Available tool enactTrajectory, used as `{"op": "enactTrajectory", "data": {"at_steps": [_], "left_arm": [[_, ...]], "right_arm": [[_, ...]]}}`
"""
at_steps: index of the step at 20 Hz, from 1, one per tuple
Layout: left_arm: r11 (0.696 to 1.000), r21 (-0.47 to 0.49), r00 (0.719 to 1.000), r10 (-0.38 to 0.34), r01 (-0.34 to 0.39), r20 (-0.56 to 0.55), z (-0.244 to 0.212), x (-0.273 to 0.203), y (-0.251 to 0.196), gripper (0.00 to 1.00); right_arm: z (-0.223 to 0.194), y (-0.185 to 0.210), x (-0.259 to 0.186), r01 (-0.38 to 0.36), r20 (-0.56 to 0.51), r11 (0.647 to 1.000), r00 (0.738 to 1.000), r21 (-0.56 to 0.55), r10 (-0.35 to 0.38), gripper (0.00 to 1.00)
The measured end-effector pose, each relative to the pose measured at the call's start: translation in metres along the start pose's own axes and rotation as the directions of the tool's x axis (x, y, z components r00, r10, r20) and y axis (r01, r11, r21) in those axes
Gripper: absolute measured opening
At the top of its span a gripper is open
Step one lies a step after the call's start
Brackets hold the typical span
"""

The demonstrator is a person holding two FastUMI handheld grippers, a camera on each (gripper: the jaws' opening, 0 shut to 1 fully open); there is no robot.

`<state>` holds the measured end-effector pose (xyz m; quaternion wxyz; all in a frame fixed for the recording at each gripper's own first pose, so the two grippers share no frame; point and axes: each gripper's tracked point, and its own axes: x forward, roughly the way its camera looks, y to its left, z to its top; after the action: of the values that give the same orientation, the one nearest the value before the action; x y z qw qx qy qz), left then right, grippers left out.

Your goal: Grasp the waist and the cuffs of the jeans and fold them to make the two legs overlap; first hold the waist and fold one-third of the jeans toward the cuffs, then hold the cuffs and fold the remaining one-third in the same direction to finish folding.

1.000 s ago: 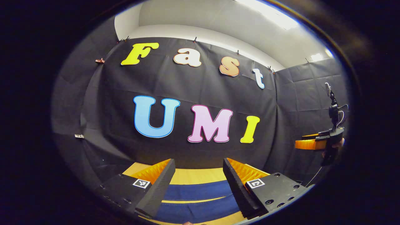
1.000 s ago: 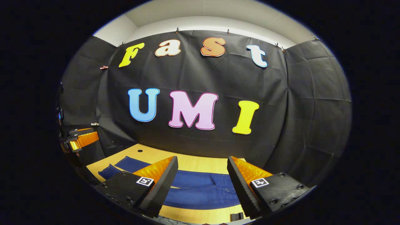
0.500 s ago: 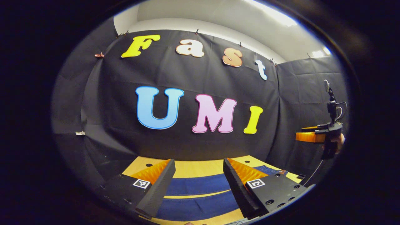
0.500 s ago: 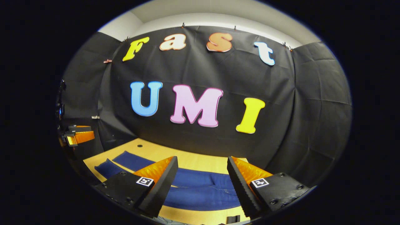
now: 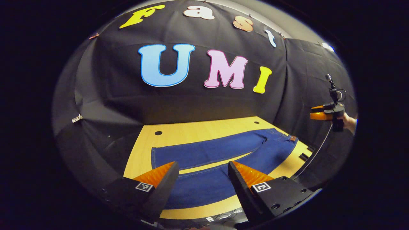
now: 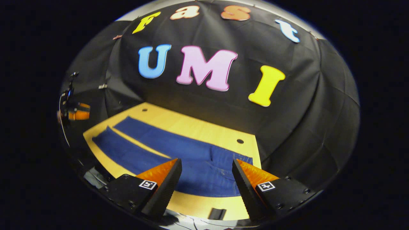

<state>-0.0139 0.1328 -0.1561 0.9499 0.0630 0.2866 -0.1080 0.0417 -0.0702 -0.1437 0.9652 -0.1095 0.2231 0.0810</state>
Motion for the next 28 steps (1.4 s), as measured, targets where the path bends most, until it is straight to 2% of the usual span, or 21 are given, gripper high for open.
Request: {"op": "enactTrajectory", "data": {"at_steps": [3, 5, 6, 9, 12, 15, 17, 18, 20, 22, 23, 24, 26, 28], "left_arm": [[0.990, 0.089, 0.992, -0.106, 0.112, -0.071, -0.018, 0.005, -0.011, 0.97], [0.972, 0.163, 0.973, -0.135, 0.166, -0.185, -0.046, 0.014, -0.010, 0.96], [0.959, 0.198, 0.955, -0.146, 0.200, -0.259, -0.060, 0.019, -0.009, 0.97], [0.906, 0.294, 0.874, -0.143, 0.304, -0.465, -0.108, 0.038, 0.001, 1.00], [0.840, 0.370, 0.788, -0.104, 0.396, -0.607, -0.143, 0.053, 0.012, 0.98], [0.805, 0.368, 0.683, -0.062, 0.465, -0.728, -0.178, 0.060, 0.028, 0.98], [0.792, 0.359, 0.615, -0.027, 0.494, -0.788, -0.200, 0.063, 0.039, 0.99], [0.787, 0.349, 0.582, -0.016, 0.509, -0.813, -0.206, 0.062, 0.043, 0.98], [0.768, 0.332, 0.514, 0.003, 0.548, -0.858, -0.222, 0.060, 0.048, 0.99], [0.735, 0.343, 0.470, 0.037, 0.585, -0.882, -0.236, 0.059, 0.056, 0.99], [0.728, 0.344, 0.456, 0.049, 0.593, -0.889, -0.241, 0.061, 0.058, 0.99], [0.736, 0.317, 0.430, 0.040, 0.598, -0.902, -0.242, 0.059, 0.057, 0.99], [0.771, 0.291, 0.426, 0.028, 0.566, -0.904, -0.243, 0.065, 0.058, 0.97], [0.779, 0.282, 0.428, 0.019, 0.560, -0.904, -0.241, 0.072, 0.061, 0.99]], "right_arm": [[-0.046, -0.005, 0.028, -0.107, -0.130, 0.986, 0.987, -0.126, 0.090, 0.98], [-0.085, -0.012, 0.044, -0.187, -0.259, 0.961, 0.957, -0.202, 0.132, 0.98], [-0.107, -0.016, 0.054, -0.235, -0.338, 0.945, 0.929, -0.229, 0.149, 0.98], [-0.163, -0.033, 0.094, -0.373, -0.524, 0.884, 0.832, -0.283, 0.183, 0.98], [-0.204, -0.045, 0.119, -0.473, -0.662, 0.844, 0.721, -0.253, 0.206, 0.98], [-0.223, -0.049, 0.136, -0.547, -0.714, 0.807, 0.655, -0.222, 0.248, 0.98], [-0.234, -0.050, 0.137, -0.578, -0.757, 0.799, 0.594, -0.165, 0.273, 0.98], [-0.240, -0.053, 0.140, -0.586, -0.772, 0.797, 0.571, -0.146, 0.278, 0.98], [-0.247, -0.056, 0.141, -0.600, -0.788, 0.789, 0.547, -0.133, 0.284, 0.98], [-0.255, -0.060, 0.141, -0.600, -0.796, 0.790, 0.537, -0.127, 0.280, 0.98], [-0.258, -0.061, 0.141, -0.597, -0.801, 0.793, 0.532, -0.123, 0.276, 0.98], [-0.262, -0.062, 0.141, -0.594, -0.807, 0.796, 0.525, -0.121, 0.269, 0.99], [-0.270, -0.062, 0.136, -0.598, -0.824, 0.793, 0.504, -0.117, 0.259, 0.99], [-0.277, -0.065, 0.135, -0.604, -0.837, 0.787, 0.491, -0.126, 0.242, 0.99]]}}
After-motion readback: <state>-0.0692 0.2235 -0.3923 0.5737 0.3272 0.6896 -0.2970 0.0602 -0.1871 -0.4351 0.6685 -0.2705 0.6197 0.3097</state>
